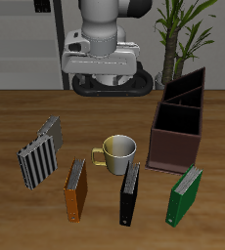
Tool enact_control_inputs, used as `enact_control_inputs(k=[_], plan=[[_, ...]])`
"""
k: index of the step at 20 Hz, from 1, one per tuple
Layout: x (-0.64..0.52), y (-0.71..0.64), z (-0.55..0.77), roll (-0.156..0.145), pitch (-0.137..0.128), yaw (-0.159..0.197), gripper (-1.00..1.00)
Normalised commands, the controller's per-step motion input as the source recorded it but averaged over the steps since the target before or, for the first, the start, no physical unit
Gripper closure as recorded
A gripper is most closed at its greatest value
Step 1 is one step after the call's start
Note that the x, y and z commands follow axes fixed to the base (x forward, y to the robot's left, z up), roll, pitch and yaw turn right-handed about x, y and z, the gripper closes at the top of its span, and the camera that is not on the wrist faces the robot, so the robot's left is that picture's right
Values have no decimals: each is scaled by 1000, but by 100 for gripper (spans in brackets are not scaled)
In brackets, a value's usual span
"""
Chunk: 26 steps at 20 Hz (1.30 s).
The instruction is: Place the striped book into the left desk caddy's left compartment
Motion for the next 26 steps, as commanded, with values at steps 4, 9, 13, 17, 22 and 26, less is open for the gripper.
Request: enact_control_inputs(k=[4,9,13,17,22,26], plan=[[455,-780,205,-80,-54,37,-100],[445,-674,-5,-28,13,-53,-100],[378,-550,-61,-48,-8,-39,-100],[267,-407,-51,-59,-6,-74,-100],[223,-367,-142,-70,-21,-36,-100],[138,-149,-248,-3,-15,-13,-100]])
